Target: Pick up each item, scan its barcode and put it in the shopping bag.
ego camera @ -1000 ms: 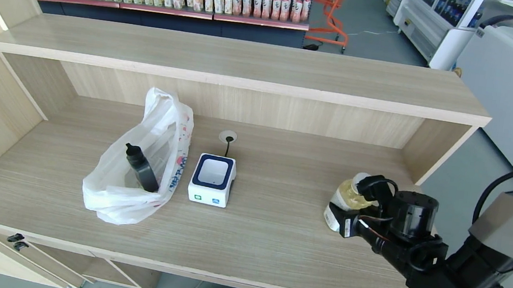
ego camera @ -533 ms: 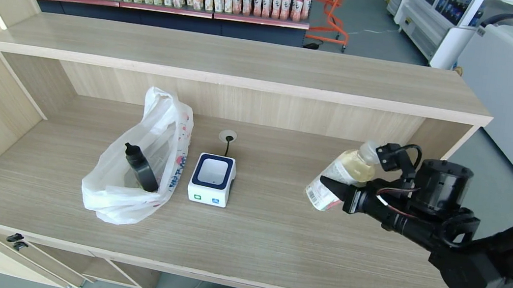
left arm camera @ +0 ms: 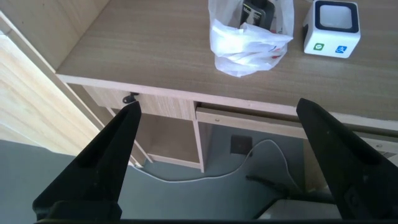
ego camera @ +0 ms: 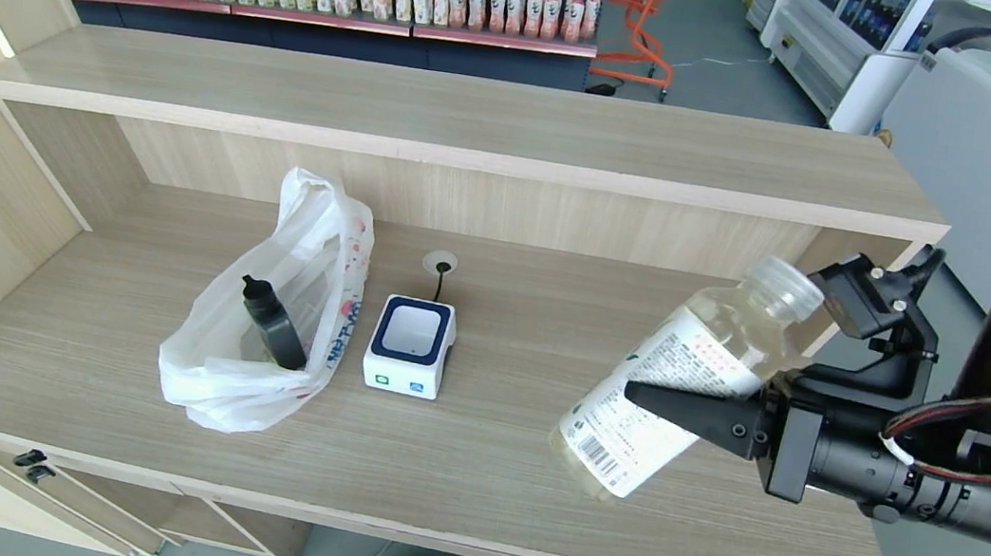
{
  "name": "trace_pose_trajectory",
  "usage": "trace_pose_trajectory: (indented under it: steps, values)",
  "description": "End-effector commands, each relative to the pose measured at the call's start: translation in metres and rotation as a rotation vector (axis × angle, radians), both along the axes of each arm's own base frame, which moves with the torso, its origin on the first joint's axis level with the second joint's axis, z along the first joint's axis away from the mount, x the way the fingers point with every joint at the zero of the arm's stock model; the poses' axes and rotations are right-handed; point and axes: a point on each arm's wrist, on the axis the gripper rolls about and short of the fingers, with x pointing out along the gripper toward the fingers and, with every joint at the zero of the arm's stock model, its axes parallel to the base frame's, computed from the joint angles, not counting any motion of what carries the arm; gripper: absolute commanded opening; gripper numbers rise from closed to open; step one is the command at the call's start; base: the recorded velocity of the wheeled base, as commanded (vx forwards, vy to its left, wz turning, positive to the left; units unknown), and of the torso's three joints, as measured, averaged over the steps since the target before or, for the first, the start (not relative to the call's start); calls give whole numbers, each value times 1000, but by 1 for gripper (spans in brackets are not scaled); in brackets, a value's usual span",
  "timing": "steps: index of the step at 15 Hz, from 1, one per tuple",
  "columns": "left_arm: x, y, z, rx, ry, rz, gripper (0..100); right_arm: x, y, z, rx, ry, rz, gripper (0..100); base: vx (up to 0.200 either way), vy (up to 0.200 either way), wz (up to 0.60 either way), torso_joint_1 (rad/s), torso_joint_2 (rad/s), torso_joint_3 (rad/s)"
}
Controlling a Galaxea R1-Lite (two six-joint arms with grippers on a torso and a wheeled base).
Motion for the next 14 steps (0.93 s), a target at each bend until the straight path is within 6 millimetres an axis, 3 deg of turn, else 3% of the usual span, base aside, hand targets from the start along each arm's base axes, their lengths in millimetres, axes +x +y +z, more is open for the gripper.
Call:
trace_pose_trajectory:
  steps: [1,4,14]
  values:
    - [0,0,0,0,0,0,100,-14,5,16,43,-27,44,0,0,0,0,0,0,0]
    - [0,0,0,0,0,0,100,-28,21,20,81,43,135,0,0,0,0,0,0,0]
    - [0,0,0,0,0,0,100,-25,28,11,63,80,216,0,0,0,0,0,0,0]
